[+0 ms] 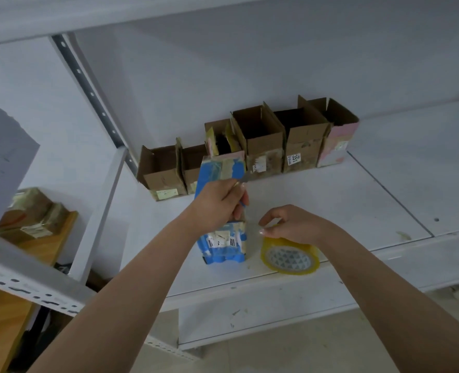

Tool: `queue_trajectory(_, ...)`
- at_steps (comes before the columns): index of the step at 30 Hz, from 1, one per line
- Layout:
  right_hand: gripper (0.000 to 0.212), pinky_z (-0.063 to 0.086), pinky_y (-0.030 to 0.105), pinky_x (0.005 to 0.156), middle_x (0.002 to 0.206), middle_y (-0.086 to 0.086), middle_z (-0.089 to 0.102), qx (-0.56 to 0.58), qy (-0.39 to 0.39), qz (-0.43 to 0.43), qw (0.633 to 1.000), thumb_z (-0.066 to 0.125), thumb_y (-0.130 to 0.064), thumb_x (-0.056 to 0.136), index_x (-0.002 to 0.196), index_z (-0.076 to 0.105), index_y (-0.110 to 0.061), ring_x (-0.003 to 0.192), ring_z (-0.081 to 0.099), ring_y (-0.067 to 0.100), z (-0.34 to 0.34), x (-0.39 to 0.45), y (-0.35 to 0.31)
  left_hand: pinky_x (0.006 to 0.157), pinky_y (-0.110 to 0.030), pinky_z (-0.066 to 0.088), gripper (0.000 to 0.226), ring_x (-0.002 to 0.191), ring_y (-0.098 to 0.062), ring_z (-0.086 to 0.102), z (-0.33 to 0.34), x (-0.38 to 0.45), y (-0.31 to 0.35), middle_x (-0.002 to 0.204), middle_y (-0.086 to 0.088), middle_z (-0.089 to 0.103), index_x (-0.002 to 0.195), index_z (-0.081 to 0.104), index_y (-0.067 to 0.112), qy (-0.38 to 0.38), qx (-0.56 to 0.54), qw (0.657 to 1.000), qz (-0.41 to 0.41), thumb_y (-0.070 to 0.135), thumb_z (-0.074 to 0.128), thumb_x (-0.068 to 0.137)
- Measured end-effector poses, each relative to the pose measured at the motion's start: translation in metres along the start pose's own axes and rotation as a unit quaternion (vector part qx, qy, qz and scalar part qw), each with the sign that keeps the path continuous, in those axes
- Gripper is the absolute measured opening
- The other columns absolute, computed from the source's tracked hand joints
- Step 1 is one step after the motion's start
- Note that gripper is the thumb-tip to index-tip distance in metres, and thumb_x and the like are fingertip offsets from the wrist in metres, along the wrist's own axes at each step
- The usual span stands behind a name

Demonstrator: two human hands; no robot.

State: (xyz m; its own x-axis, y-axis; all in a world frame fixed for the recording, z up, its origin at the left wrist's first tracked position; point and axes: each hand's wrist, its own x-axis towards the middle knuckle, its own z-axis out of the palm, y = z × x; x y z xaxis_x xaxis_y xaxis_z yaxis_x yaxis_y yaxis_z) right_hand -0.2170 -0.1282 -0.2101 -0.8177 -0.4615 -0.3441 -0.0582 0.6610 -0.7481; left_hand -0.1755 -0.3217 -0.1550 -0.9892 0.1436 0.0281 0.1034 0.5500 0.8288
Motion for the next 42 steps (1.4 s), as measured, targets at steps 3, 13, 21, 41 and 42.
queue_trajectory(3,0.034,0.047,0.023,0.073,0.092,-0.011,0.065,-0.035,0.01,0.036,0.999,0.072,-0.054,0.079,0.095,0.069,-0.025,0.085,0.061,0.004,0.001,0.003,0.007,0.049,-0.013,0.04,0.038,0.045,0.0,0.045,0.002,0.001,0.002,0.056,0.003,0.054,0.076,0.058,0.015,-0.001,0.01,1.0,0.002,0.024,0.036,0.106)
queue_trajectory(13,0.022,0.05,0.021,0.082,0.098,-0.013,0.071,0.081,0.023,-0.009,0.996,0.063,-0.039,0.091,0.109,0.074,-0.032,0.094,0.066,0.007,-0.005,-0.021,0.025,0.071,-0.025,0.046,0.032,0.058,-0.004,0.054,-0.006,0.003,0.023,0.066,0.008,0.058,0.074,0.058,0.021,-0.134,0.157,0.979,-0.007,0.031,0.045,0.102)
queue_trajectory(21,0.022,0.051,0.038,0.094,0.101,0.0,0.071,0.058,0.055,-0.009,0.997,0.061,-0.036,0.094,0.105,0.076,-0.025,0.095,0.065,0.018,-0.01,-0.035,0.008,0.068,-0.029,0.046,0.028,0.078,-0.014,0.06,0.016,0.023,0.061,0.084,0.0,0.063,0.09,0.064,0.017,-0.23,0.528,0.818,-0.013,0.029,0.04,0.1)
queue_trajectory(41,0.015,0.055,0.03,0.074,0.078,0.001,0.075,0.172,0.113,0.02,0.978,0.067,-0.033,0.089,0.084,0.08,-0.027,0.079,0.071,0.02,0.007,-0.044,0.012,0.051,-0.027,0.032,0.018,0.066,-0.015,0.044,0.035,0.014,0.05,0.071,0.003,0.043,0.086,0.057,0.017,-0.171,0.651,0.739,-0.004,0.015,0.041,0.093)
queue_trajectory(42,0.014,0.055,0.029,0.071,0.077,0.0,0.075,0.173,0.114,0.026,0.978,0.068,-0.034,0.089,0.083,0.079,-0.028,0.078,0.071,0.02,0.006,-0.045,0.015,0.053,-0.027,0.033,0.02,0.066,-0.014,0.043,0.03,0.014,0.048,0.071,0.004,0.042,0.086,0.058,0.02,-0.172,0.621,0.765,-0.005,0.017,0.04,0.095)
